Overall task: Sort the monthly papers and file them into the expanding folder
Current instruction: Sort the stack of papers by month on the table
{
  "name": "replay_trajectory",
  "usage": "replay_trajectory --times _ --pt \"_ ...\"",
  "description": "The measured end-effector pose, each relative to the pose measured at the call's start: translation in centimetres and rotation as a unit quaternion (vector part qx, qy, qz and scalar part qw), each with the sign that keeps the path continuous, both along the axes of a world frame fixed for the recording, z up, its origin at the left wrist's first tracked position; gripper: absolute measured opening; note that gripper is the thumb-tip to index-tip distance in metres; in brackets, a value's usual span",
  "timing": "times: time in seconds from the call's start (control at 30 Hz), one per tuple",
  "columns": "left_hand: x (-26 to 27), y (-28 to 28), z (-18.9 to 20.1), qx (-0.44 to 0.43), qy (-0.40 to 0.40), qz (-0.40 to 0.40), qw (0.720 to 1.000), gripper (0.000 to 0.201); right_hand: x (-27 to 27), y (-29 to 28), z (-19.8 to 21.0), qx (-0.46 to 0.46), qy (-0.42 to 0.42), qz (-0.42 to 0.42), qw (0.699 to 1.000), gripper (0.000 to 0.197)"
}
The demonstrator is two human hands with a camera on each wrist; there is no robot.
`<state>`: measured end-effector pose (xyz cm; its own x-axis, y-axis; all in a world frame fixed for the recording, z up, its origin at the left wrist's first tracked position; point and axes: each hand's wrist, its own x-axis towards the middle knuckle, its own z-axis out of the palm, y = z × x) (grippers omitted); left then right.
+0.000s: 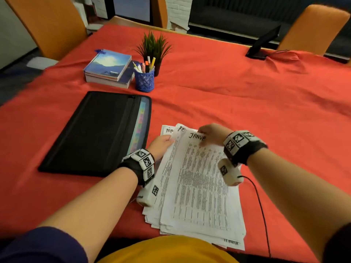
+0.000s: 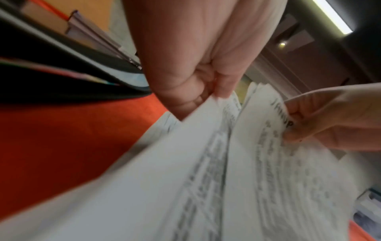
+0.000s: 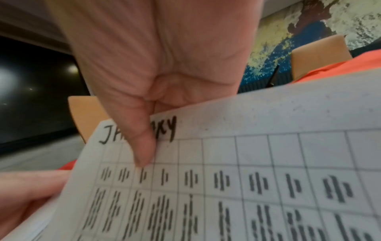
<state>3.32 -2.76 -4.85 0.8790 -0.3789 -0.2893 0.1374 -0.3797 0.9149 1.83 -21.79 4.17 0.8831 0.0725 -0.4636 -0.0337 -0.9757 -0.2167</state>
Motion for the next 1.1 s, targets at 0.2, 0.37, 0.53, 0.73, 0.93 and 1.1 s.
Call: replay_trajectory --times 0.2,0.37,0.53,0.73,0.93,1.1 --pt "-2.3 -0.6 -0.8 -0.124 0.124 0.064 0.982 0.041 0.8 -0.2 -2.8 0.032 -0.056 -0.039 0.997 0.031" --pt "-2.8 -1.6 -2.3 -0.043 0.064 0.074 0.994 0.021 0.7 -0.5 -4.1 0.095 -0.093 -0.062 0.989 0.048" --pt "-3.3 -1.2 -1.4 -0.036 0.049 0.041 0.997 0.021 0.0 -1.7 -3.5 0.101 -0.054 -0.020 0.993 0.050" --pt "-2.1 0.2 -0.5 -0.021 0.009 0.058 0.998 0.013 -3.8 -2.1 -3.8 0.060 -0.135 0.060 0.987 0.012" --pt "0.0 0.2 -2.1 0.157 -0.026 0.024 0.987 0.026 -6.2 -0.9 -6.7 0.096 -0.183 0.003 0.978 0.011" --pt "-0.1 -0.8 -3.0 0.218 -0.037 0.016 0.975 0.030 -6.1 -0.4 -8.1 0.094 -0.207 -0.002 0.974 0.011"
